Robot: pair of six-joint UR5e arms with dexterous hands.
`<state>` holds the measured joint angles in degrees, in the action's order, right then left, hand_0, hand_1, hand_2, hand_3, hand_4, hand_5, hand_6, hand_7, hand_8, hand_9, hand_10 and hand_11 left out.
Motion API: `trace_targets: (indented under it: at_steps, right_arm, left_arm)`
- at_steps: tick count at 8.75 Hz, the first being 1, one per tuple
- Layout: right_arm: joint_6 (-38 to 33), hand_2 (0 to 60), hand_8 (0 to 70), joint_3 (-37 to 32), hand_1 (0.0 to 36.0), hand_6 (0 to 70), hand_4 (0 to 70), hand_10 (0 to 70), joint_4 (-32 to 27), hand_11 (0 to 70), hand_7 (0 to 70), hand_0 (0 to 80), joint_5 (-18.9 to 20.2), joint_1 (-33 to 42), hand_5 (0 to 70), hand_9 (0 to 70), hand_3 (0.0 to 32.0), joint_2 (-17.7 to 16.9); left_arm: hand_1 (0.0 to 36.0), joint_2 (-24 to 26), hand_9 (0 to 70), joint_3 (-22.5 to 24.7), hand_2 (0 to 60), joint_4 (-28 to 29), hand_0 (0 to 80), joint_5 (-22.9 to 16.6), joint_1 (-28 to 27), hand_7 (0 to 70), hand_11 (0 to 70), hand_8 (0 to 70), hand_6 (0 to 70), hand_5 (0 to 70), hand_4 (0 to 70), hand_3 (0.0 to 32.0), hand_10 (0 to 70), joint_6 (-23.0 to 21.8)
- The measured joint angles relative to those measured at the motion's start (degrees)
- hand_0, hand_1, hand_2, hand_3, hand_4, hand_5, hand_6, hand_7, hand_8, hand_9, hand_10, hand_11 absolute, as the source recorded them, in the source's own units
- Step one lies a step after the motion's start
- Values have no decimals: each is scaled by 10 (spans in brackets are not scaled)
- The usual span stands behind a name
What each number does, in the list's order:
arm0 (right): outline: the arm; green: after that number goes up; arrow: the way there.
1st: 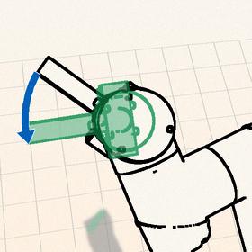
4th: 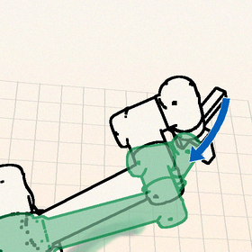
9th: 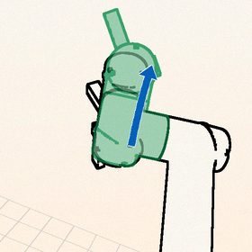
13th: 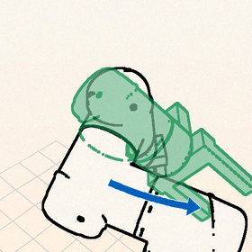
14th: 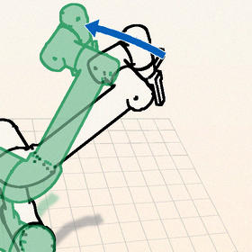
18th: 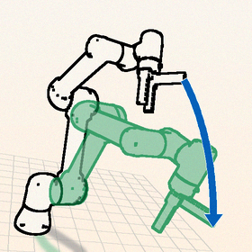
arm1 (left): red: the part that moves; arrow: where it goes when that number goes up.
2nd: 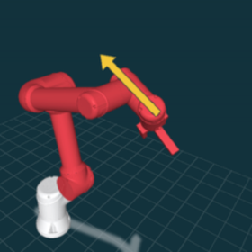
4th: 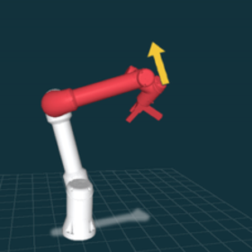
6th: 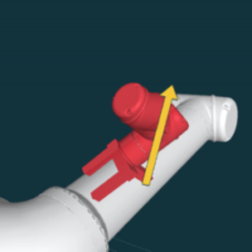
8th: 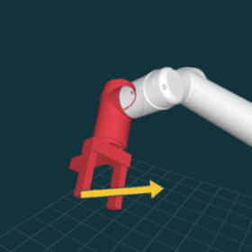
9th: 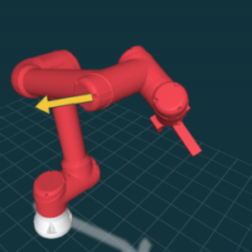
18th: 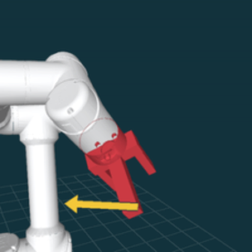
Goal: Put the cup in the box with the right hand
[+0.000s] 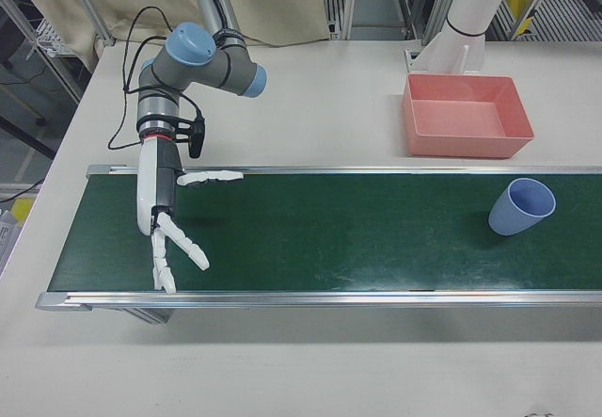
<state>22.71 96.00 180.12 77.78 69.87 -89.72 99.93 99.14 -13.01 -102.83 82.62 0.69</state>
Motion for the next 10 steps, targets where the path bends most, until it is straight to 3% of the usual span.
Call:
trace_targets:
  at_steps: [1, 2, 3, 4, 5, 6, 7, 8, 9, 10]
  right_arm:
    - [1, 32, 55, 0, 62, 38, 82, 33, -6, 59, 133, 451, 0, 0, 37, 114, 12, 0]
    - [2, 0, 54, 0, 55, 38, 91, 32, -12, 58, 135, 460, -2, -1, 37, 113, 12, 1]
    - [2, 65, 55, -1, 68, 35, 54, 34, -20, 60, 118, 440, -10, -5, 37, 111, 18, 1]
    - [2, 0, 56, -3, 46, 33, 65, 34, -34, 61, 108, 453, -22, -12, 36, 111, 20, 1]
    - [2, 170, 54, -4, 94, 37, 52, 30, -47, 55, 131, 411, -33, -21, 34, 113, 10, 0]
    - [2, 0, 56, -4, 51, 38, 108, 30, -53, 54, 137, 457, -39, -27, 35, 117, 8, 0]
    - [2, 0, 56, -3, 53, 39, 116, 30, -56, 54, 144, 459, -43, -34, 35, 117, 6, 0]
    - [1, 72, 55, -2, 71, 41, 111, 28, -58, 51, 158, 441, -45, -40, 33, 119, 0, 0]
    - [1, 77, 52, 2, 72, 42, 121, 25, -58, 46, 165, 440, -45, -46, 32, 116, 0, 1]
    - [1, 6, 50, 6, 54, 43, 149, 24, -56, 45, 173, 456, -46, -51, 32, 116, 0, 1]
  left_arm:
    - [0, 0, 0, 0, 0, 0, 0, 0, 0, 0, 0, 0, 0, 0, 0, 0, 0, 0]
    - [0, 0, 0, 0, 0, 0, 0, 0, 0, 0, 0, 0, 0, 0, 0, 0, 0, 0]
    - [0, 0, 0, 0, 0, 0, 0, 0, 0, 0, 0, 0, 0, 0, 0, 0, 0, 0]
    - [0, 0, 0, 0, 0, 0, 0, 0, 0, 0, 0, 0, 0, 0, 0, 0, 0, 0]
    - [0, 0, 0, 0, 0, 0, 0, 0, 0, 0, 0, 0, 0, 0, 0, 0, 0, 0]
    - [0, 0, 0, 0, 0, 0, 0, 0, 0, 0, 0, 0, 0, 0, 0, 0, 0, 0]
    - [0, 0, 0, 0, 0, 0, 0, 0, 0, 0, 0, 0, 0, 0, 0, 0, 0, 0]
    - [0, 0, 0, 0, 0, 0, 0, 0, 0, 0, 0, 0, 0, 0, 0, 0, 0, 0]
    - [0, 0, 0, 0, 0, -1, 0, 0, 0, 0, 0, 0, 0, 0, 0, 0, 0, 0]
    - [0, 0, 0, 0, 0, -1, 0, 0, 0, 0, 0, 0, 0, 0, 0, 0, 0, 0]
